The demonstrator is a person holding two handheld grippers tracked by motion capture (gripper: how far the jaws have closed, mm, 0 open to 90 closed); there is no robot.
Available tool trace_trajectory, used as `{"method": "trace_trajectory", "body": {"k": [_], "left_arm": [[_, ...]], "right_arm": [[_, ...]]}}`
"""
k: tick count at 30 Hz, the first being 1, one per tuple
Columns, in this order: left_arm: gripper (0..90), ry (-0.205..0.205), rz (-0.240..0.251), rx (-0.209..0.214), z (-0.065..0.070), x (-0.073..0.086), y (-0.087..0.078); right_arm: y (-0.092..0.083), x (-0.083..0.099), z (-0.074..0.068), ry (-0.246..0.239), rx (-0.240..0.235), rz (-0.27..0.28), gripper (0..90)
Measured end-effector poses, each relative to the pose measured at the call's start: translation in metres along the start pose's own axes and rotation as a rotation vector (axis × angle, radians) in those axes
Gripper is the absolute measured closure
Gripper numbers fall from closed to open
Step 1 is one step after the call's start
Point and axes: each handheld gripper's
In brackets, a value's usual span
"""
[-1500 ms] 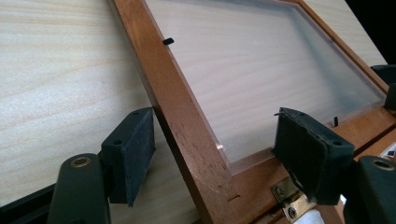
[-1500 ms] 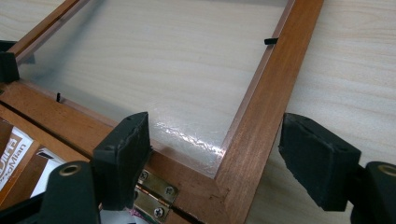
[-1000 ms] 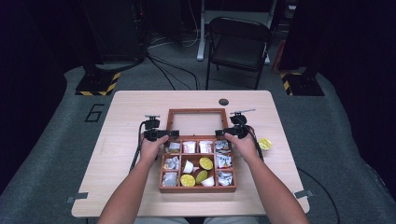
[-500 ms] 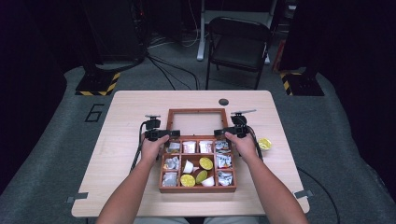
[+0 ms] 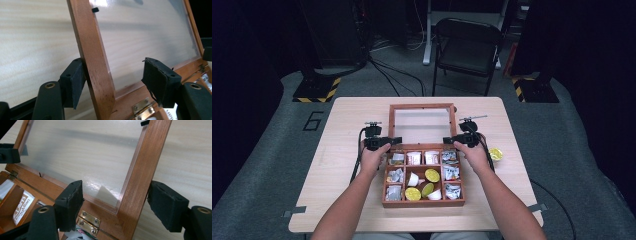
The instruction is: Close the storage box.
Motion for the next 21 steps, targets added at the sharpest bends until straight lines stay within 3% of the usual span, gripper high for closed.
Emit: {"method": "trace_trajectory", "body": {"k": [7, 9, 12, 18, 20, 21], "left_arm": [[35.0, 0.014, 0.071, 0.021, 0.009, -0.007, -0.022], [34.9, 0.062, 0.063, 0.012, 0.012, -0.009, -0.029], [34.6, 0.096, 0.074, -0.003, 0.021, -0.013, -0.04], [35.3, 0.095, 0.151, 0.031, 0.032, -0.02, -0.069], [36.1, 0.124, 0.164, 0.038, 0.036, -0.023, -0.082], [36.1, 0.157, 0.177, 0.041, 0.038, -0.026, -0.089]], "right_arm": [[-0.019, -0.002, -0.013, -0.024, -0.012, 0.046, 29.7], [-0.026, -0.002, -0.017, -0.037, -0.017, 0.058, 30.0], [-0.038, -0.004, -0.024, -0.062, -0.017, 0.084, 31.1], [-0.069, -0.013, -0.047, -0.132, -0.012, 0.143, 33.8], [-0.076, -0.014, -0.053, -0.145, -0.009, 0.152, 34.2], [-0.079, -0.014, -0.056, -0.159, -0.003, 0.154, 34.4]]}}
Point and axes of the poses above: each handheld gripper's, and its own axes: y roughly forward along the jaws, x roughly out of its underside, z roughly to its right, and after that the axes turned 9 degrees about -x, right-handed
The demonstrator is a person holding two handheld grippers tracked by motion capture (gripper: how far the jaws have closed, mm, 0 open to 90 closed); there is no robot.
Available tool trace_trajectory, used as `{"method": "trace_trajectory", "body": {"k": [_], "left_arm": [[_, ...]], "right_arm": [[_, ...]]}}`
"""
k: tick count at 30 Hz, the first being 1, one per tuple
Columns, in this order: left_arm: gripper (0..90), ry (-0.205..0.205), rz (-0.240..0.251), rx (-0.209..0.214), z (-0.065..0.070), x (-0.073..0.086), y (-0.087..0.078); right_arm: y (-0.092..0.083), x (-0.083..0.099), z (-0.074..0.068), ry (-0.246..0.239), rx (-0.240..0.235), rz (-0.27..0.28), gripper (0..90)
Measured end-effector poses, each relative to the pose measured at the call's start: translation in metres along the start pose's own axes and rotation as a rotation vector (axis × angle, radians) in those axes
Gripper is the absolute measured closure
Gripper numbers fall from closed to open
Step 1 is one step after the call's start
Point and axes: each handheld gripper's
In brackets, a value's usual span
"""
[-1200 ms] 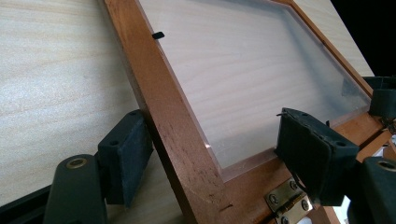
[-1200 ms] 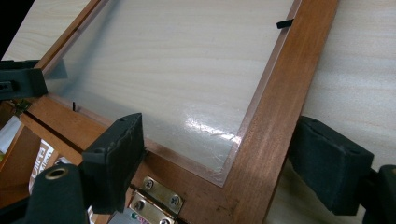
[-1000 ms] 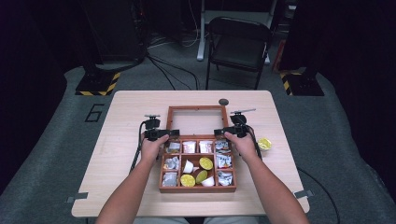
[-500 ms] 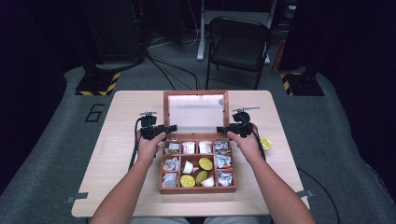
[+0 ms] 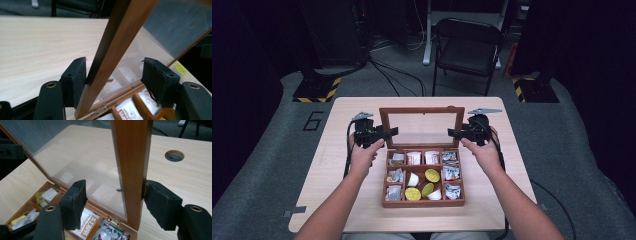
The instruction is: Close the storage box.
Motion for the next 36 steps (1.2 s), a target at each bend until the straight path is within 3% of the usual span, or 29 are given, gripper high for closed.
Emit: {"method": "trace_trajectory", "body": {"k": [3, 9, 15, 16, 20, 27, 32, 35, 36], "left_arm": [[36.9, 0.011, 0.011, 0.024, 0.005, -0.006, -0.013], [37.7, 0.108, -0.013, 0.008, 0.019, -0.004, -0.032], [36.9, 0.201, -0.009, 0.021, 0.029, 0.021, -0.052], [36.7, 0.237, -0.005, 0.014, 0.032, 0.03, -0.057], [36.4, 0.296, 0.015, 0.0, 0.036, 0.05, -0.07], [36.6, 0.226, 0.013, 0.044, 0.034, 0.076, -0.081], [36.9, 0.189, 0.0, 0.062, 0.034, 0.084, -0.085], [37.9, 0.185, 0.008, 0.066, 0.036, 0.089, -0.091], [38.6, 0.201, 0.007, 0.062, 0.037, 0.09, -0.092]], "right_arm": [[-0.012, 0.0, -0.008, -0.011, -0.008, 0.014, 36.3], [-0.035, 0.006, -0.023, -0.054, -0.026, 0.008, 39.1], [-0.055, 0.024, -0.039, -0.114, -0.033, -0.005, 46.7], [-0.056, 0.026, -0.041, -0.12, -0.035, -0.01, 48.2], [-0.062, 0.044, -0.049, -0.141, -0.042, -0.034, 48.3], [-0.068, 0.074, -0.058, -0.158, -0.045, -0.03, 45.4], [-0.073, 0.086, -0.061, -0.153, -0.06, -0.012, 46.6], [-0.075, 0.092, -0.061, -0.158, -0.065, -0.005, 47.8], [-0.076, 0.094, -0.061, -0.152, -0.068, -0.002, 48.1]]}}
Point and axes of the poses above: each handheld gripper's, and its own axes: y roughly forward along the jaws, x roughly out of its underside, z roughly to its right, and after that the axes turned 9 degrees about -x, right-handed
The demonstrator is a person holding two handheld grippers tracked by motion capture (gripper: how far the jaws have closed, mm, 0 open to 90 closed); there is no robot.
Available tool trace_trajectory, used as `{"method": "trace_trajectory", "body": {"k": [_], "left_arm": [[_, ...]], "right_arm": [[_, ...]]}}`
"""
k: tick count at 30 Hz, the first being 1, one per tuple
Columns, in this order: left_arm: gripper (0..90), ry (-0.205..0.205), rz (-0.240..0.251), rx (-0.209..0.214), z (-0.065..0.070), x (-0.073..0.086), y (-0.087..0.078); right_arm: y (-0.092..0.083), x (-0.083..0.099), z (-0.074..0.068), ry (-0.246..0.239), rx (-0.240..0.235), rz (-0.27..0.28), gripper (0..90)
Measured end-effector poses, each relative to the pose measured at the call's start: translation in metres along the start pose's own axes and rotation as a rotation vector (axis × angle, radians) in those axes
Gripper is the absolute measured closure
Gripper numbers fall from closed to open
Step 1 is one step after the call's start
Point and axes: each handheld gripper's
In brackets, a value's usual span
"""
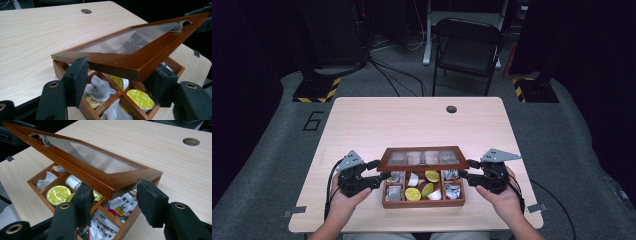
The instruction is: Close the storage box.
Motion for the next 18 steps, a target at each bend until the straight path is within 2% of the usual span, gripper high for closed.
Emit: {"method": "trace_trajectory", "body": {"k": [6, 12, 15, 18], "left_arm": [[40.0, 0.012, -0.021, -0.006, 0.006, 0.008, -0.006], [42.2, -0.007, -0.034, -0.007, 0.011, 0.02, -0.01], [42.6, 0.004, -0.038, -0.015, 0.014, 0.025, -0.011], [43.1, -0.003, -0.045, -0.011, 0.014, 0.028, -0.012]], "right_arm": [[-0.002, 0.013, -0.003, 0.004, -0.009, 0.009, 49.5], [-0.003, 0.024, -0.008, -0.013, -0.003, -0.002, 52.6], [-0.004, 0.03, -0.009, -0.007, -0.012, -0.012, 53.7], [-0.004, 0.034, -0.009, 0.0, -0.017, -0.013, 53.8]]}}
Point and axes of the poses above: each handheld gripper's, and its own axes: y roughly forward along the jaws, x roughly out of its underside, z roughly to its right, and after that the axes turned 9 degrees about -x, right-handed
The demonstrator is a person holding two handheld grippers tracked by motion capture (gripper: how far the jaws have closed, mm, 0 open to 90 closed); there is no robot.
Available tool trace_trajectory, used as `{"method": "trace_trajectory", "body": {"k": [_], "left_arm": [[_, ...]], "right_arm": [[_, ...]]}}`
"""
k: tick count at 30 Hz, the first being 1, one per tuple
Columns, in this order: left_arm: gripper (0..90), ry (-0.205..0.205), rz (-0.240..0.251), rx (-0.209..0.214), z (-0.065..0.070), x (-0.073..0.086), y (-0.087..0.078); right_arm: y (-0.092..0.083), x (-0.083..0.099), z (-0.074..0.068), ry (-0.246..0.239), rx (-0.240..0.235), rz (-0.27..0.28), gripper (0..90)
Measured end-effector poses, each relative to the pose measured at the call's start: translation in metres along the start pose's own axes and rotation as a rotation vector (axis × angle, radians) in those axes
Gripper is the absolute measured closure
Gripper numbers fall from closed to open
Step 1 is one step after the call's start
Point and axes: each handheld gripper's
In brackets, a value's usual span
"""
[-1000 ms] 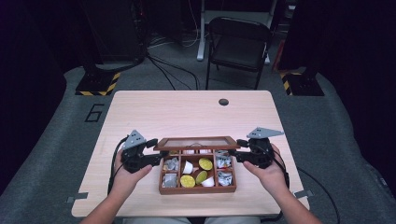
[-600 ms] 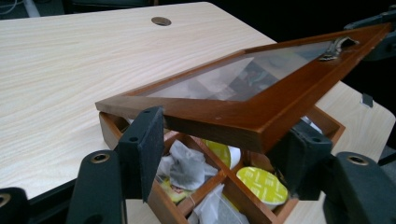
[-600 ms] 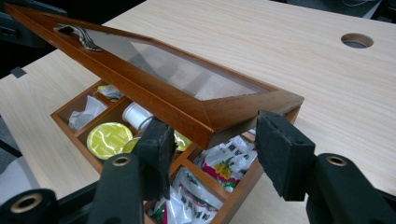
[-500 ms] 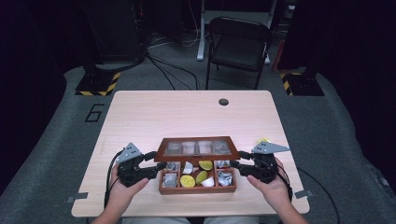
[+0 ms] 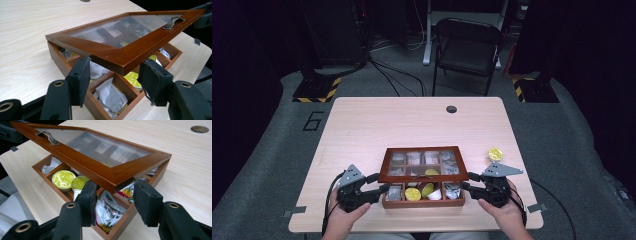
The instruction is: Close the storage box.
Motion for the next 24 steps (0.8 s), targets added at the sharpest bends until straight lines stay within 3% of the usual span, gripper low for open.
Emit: {"method": "trace_trajectory", "body": {"k": [7, 13, 19, 24], "left_arm": [[42.8, 0.004, -0.01, -0.003, 0.002, 0.011, 0.002], [42.8, -0.004, -0.03, 0.008, 0.003, 0.019, 0.005], [42.8, 0.0, -0.047, 0.012, 0.005, 0.026, 0.006], [42.8, 0.032, -0.082, 0.006, 0.008, 0.032, 0.007]], "right_arm": [[0.001, 0.011, 0.001, -0.008, -0.019, -0.008, 53.7], [0.006, 0.017, 0.0, -0.018, -0.017, -0.048, 53.6], [0.009, 0.024, -0.001, -0.004, -0.029, -0.062, 53.8], [0.015, 0.031, -0.001, -0.004, -0.034, -0.089, 53.8]]}}
Point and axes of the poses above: each handheld gripper's, and its own axes: y roughly forward along the jaws, x roughly out of its underside, z roughly to its right, and after that the axes turned 9 degrees about -x, right-handed
